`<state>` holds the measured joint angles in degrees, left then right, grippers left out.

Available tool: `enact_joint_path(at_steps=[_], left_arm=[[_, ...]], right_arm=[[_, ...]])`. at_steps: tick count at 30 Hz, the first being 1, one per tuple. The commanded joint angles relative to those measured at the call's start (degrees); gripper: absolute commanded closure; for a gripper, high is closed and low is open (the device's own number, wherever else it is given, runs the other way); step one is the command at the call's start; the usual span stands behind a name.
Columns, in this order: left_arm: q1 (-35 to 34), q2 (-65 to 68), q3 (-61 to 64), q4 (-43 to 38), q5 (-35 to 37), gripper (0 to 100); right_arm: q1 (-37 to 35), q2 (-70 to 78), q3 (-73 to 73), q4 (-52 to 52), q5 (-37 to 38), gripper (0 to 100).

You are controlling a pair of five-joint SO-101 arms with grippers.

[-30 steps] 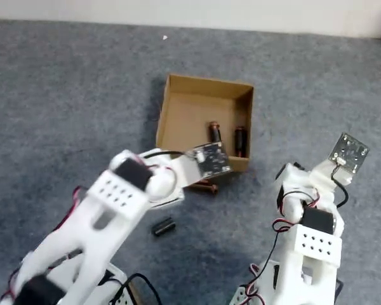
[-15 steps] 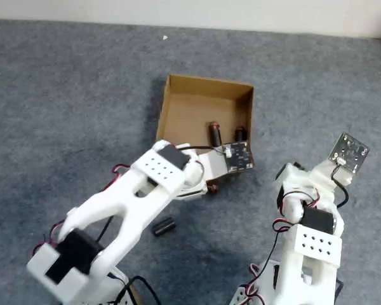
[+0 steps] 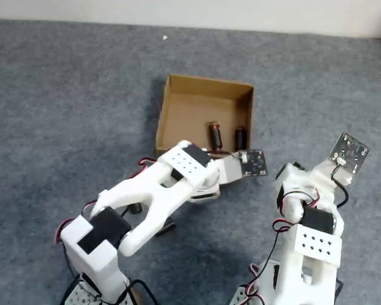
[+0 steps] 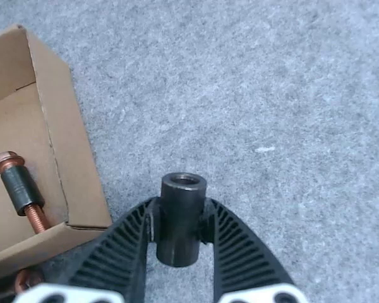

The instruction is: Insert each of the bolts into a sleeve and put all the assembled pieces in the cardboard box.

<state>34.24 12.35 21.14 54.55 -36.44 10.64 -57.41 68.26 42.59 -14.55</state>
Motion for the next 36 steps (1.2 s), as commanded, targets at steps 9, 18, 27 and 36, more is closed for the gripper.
enact_joint_path(at_steps=[9,18,27,36], left_arm=[[2.9,2.9,-2.1,-3.6,-0.3,93],[2.7,2.2,-2.6,-0.4,-0.2,99],[-1.0,-13.5,0.3,3.5,8.4,99],[-2.8,-32.5,9.0,3.4,13.1,99]], right_arm=[[0.7,-2.0,-0.3,-1.8,0.4,99.3],[0.7,-2.0,-0.2,-1.8,0.4,99.3],[0.7,-2.1,-0.3,-1.8,0.1,99.3],[0.5,-2.2,-0.5,-1.7,-5.5,99.3]])
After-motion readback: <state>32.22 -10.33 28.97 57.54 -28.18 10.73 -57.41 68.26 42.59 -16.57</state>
